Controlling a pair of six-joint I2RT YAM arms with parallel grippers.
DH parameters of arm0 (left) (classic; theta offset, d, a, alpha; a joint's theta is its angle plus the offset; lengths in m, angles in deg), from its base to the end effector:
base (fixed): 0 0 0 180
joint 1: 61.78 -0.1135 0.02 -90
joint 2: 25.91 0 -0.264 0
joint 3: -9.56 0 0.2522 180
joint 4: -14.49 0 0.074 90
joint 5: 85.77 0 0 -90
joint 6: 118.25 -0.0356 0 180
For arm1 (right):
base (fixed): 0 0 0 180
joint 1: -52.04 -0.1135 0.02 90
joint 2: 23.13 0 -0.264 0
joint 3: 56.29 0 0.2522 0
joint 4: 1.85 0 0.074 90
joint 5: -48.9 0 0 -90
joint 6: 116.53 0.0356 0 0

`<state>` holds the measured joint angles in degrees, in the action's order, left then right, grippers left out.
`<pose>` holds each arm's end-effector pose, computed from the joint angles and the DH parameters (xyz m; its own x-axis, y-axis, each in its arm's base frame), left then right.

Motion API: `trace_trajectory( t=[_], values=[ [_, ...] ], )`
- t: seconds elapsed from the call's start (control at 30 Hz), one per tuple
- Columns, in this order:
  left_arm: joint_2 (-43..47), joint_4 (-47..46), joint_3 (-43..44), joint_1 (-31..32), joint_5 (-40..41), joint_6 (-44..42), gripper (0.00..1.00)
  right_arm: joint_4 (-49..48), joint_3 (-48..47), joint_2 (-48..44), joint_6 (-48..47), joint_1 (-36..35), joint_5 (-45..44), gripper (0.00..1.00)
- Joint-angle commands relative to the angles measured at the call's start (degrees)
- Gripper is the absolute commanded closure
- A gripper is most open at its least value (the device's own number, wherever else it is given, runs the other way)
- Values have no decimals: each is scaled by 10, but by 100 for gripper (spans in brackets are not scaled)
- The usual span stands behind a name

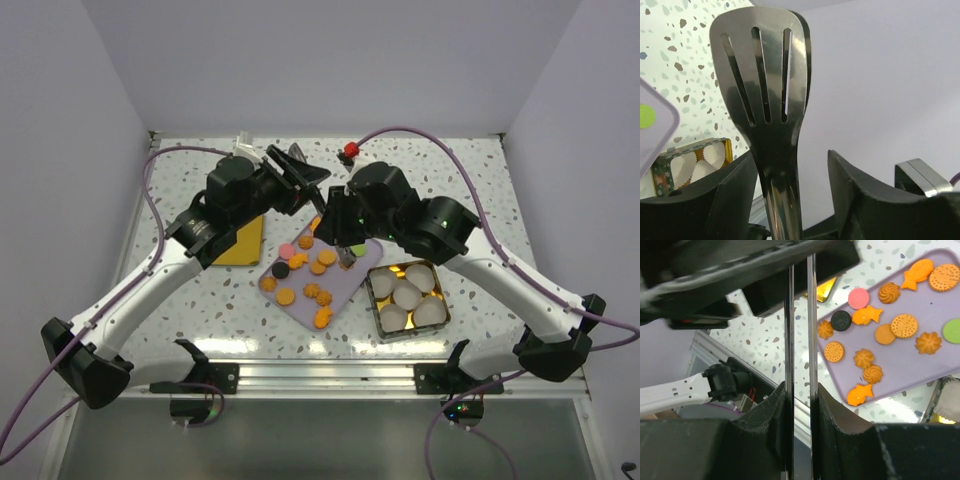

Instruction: Pack the cookies

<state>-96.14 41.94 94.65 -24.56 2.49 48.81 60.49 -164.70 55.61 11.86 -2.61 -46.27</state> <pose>0.2234 -0.1711 0.4027 -0.6511 -0.7287 -0.2121 -0.0285 0.3027 -0.9527 0.1645 0.2263 0.4382 -0.7220 0.0512 -0.6900 -0.4083 0.7736 0.4846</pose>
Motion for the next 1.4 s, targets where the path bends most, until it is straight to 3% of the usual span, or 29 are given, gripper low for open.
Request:
trace_trajectory(
  t=[0.0,0.17,0.27,0.47,0.7,1.0,1.37],
  values=[
    [30,13,9,1,16,-21,35,5,-4,-6,6,4,-31,80],
    [65,69,0,1,38,-35,10,45,-25,0,-12,5,-69,81],
    [91,133,-1,1,62,-52,6,71,-39,0,-23,7,-93,81],
    [169,302,-25,-2,144,-91,5,139,-31,9,-29,8,-99,80],
    [275,443,-56,-5,246,-105,0,137,100,-25,2,8,-49,67],
    [377,499,-118,-4,251,-72,1,108,161,4,14,9,-25,57],
    [370,512,-95,-4,256,-90,2,92,163,80,34,8,-17,56]
  ],
)
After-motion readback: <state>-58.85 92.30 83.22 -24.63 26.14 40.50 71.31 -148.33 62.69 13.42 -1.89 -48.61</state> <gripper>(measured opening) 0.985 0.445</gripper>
